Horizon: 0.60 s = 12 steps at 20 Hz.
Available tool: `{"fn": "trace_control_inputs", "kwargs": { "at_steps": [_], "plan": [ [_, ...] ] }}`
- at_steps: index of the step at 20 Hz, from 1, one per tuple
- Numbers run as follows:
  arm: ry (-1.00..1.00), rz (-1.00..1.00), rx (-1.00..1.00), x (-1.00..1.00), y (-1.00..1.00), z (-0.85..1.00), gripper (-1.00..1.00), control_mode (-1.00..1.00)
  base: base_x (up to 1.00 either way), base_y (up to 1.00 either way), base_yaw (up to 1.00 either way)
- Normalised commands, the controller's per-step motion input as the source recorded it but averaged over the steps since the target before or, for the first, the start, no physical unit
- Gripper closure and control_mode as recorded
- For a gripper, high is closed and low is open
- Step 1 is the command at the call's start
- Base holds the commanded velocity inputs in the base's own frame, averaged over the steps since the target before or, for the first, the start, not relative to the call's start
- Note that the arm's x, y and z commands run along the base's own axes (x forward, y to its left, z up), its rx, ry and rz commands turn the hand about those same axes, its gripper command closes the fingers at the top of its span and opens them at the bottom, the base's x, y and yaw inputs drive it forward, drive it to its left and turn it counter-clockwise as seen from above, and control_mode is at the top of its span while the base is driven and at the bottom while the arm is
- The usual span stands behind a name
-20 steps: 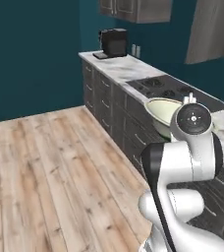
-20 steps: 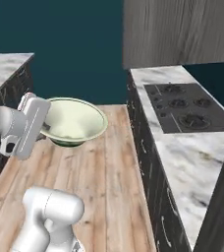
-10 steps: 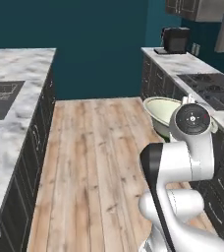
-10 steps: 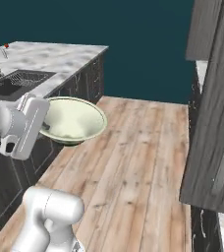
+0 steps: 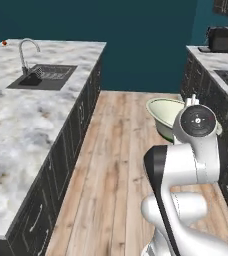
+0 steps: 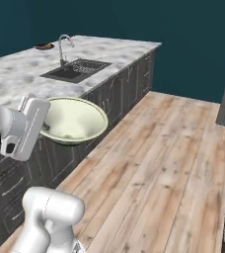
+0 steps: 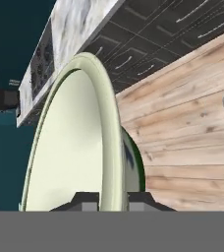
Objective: Take the smaller bowl and place it next to the appetizer plate on the dining counter , and place the larger bowl next to the plate with cooked food.
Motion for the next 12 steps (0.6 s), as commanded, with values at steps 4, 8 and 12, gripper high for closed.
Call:
{"fn": "trace_control_inputs", "kwargs": {
  "at_steps": [4, 8, 12],
  "plan": [
    [0.0, 0.0, 0.0, 0.0, 0.0, 0.0, 1.0, 1.0, -0.84, 0.87, 0.46],
    [0.0, 0.0, 0.0, 0.0, 0.0, 0.0, 1.0, 1.0, -0.38, 1.0, 0.36],
    [0.0, 0.0, 0.0, 0.0, 0.0, 0.0, 1.0, 1.0, -0.19, 1.0, 0.18]
  ]
}}
